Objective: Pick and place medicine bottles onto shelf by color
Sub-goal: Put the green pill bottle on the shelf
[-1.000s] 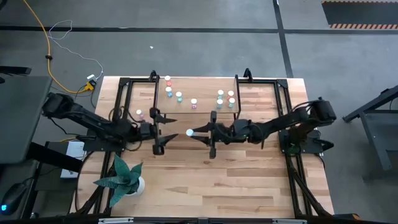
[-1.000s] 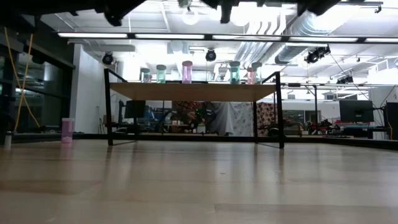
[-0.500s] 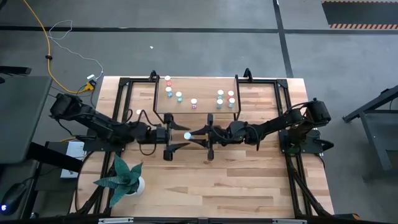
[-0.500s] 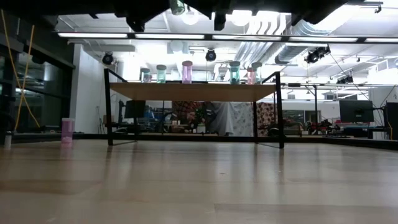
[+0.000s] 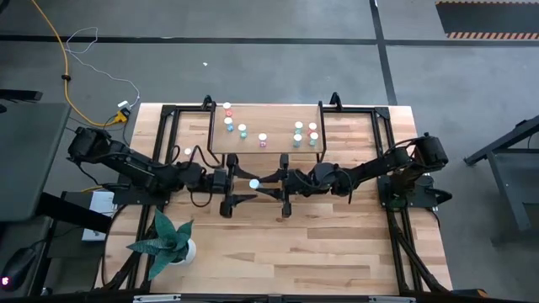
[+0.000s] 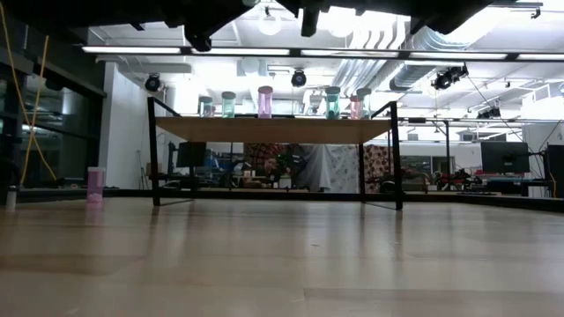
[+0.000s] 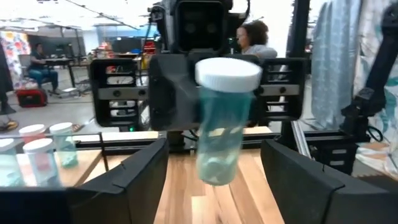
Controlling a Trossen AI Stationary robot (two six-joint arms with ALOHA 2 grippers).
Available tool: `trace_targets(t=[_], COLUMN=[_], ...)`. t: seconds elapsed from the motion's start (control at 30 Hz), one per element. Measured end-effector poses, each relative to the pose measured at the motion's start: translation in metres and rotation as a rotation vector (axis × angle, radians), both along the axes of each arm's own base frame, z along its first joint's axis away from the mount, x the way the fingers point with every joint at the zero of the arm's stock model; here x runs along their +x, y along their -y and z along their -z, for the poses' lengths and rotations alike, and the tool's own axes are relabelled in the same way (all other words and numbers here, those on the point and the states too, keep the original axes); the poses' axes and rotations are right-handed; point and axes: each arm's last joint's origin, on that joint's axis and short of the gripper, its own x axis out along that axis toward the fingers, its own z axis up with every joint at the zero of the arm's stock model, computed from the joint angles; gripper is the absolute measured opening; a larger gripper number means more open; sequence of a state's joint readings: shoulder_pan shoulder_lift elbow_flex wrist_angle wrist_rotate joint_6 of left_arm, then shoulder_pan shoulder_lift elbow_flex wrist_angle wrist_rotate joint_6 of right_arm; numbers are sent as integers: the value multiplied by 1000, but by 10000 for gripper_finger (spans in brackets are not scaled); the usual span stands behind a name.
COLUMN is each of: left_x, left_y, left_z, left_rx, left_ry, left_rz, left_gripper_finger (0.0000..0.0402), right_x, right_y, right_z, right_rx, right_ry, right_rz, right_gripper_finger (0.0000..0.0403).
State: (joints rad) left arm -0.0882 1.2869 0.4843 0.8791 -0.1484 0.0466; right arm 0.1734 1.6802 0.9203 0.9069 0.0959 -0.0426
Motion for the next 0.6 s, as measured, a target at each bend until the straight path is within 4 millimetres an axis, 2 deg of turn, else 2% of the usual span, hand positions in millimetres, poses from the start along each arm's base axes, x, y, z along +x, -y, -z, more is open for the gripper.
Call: trace_targets(t=[0.33, 0.6], left_x=[0, 0], left_y=[-1, -1], left_z=[-4, -5], left_rx=[-45, -65], left_ry=[40, 51], left_rz=[-7, 12], left_gripper_finger=[184, 173], right_x=[0, 0], right_y=[0, 0], right_z=[-3, -2], right_rx=[20, 26], right_ry=[33, 41], right_rz=[-4, -5], right_gripper_finger=[83, 83])
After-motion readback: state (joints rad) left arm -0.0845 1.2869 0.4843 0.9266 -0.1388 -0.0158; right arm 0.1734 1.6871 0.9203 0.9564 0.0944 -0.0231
